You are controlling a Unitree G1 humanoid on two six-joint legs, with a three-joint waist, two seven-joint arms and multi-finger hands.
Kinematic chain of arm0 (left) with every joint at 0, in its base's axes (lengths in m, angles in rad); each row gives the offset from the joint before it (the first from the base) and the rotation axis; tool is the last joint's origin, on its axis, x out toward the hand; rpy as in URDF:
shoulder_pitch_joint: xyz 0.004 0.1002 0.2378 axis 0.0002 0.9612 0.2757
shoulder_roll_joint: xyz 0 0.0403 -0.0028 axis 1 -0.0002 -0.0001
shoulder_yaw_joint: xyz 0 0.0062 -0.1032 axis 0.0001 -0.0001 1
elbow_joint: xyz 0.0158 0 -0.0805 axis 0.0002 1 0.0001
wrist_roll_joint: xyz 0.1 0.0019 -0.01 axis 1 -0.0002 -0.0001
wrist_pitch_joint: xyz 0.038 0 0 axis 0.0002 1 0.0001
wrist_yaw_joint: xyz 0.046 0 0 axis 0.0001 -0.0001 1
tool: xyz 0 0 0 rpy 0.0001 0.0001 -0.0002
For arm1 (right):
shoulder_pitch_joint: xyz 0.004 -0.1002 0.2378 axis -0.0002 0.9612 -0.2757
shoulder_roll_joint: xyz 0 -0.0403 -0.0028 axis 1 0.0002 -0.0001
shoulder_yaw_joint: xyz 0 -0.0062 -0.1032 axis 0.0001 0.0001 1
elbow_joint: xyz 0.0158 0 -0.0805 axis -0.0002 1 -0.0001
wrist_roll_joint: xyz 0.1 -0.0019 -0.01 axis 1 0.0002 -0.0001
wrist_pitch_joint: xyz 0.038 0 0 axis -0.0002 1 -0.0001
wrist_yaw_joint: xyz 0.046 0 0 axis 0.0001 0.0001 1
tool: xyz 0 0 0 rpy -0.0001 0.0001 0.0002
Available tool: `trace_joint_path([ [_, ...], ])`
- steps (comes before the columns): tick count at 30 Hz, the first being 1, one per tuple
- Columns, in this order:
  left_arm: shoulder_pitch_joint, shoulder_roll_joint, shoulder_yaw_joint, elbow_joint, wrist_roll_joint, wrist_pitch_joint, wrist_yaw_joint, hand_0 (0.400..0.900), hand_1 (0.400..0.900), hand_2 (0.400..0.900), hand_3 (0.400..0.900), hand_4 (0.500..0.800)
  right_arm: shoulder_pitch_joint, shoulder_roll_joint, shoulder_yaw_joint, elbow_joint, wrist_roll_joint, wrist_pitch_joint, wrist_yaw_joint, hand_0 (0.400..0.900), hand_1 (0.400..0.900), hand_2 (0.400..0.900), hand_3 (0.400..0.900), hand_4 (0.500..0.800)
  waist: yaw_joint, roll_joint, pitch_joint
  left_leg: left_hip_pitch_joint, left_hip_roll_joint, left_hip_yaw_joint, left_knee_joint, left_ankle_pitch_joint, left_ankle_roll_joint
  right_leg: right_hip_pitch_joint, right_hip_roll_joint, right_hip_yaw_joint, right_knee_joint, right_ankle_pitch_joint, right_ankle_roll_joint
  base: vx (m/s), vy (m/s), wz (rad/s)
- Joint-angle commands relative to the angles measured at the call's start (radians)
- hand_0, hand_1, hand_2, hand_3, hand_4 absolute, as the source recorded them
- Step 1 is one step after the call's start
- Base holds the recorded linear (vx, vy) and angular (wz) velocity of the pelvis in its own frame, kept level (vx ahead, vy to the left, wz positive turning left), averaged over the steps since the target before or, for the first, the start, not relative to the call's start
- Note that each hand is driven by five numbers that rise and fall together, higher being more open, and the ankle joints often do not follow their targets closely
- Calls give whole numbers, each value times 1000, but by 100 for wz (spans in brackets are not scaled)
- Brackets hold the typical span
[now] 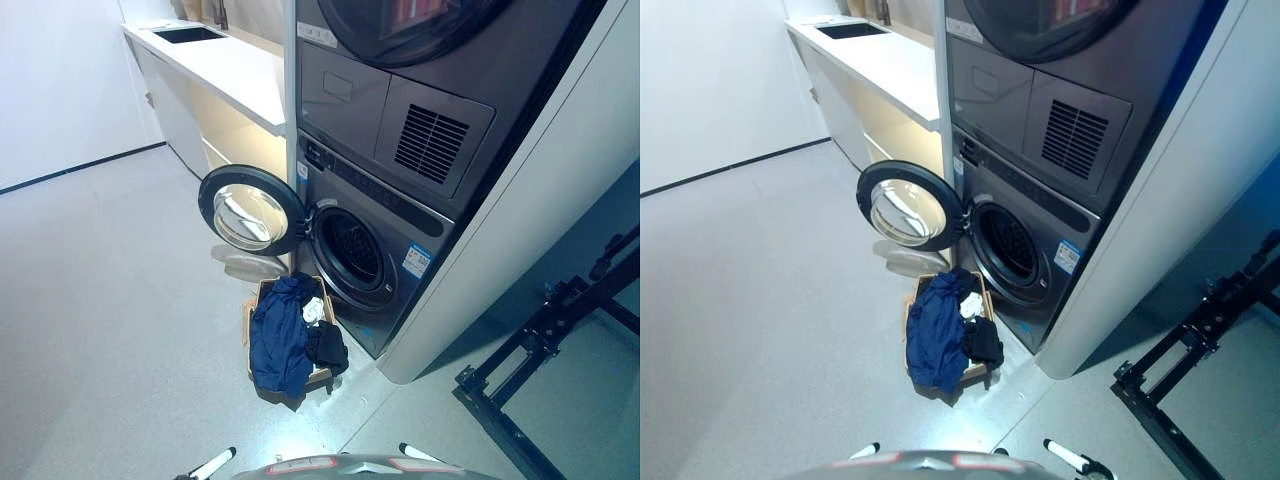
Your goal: Put the clothes in the basket into the washing machine.
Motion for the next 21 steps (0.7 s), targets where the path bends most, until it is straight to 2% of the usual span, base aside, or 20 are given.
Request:
trace_joint_path([
  [1,-62,-9,-32,63,39,-10,-1,900,900,900,900,800,-75,-43,-4,33,-19,-24,-4,900,900,900,900,800,-5,32,42,5,-18,-36,5,-102,6,80,11,-26,7,-132,70,0,0,0],
  [17,-65,-13,-21,61,15,-10,5,900,900,900,900,800,-78,-41,-2,31,-14,-28,-3,900,900,900,900,800,2,25,55,11,-16,-37,5,-101,9,82,9,-35,7,-134,71,0,0,0],
  [21,-79,-9,-25,51,8,-14,9,900,900,900,900,800,-89,-44,-5,26,-7,-30,-7,900,900,900,900,800,6,13,77,-51,-28,-39,92,-131,19,68,-4,-39,7,-120,72,-41,60,2],
])
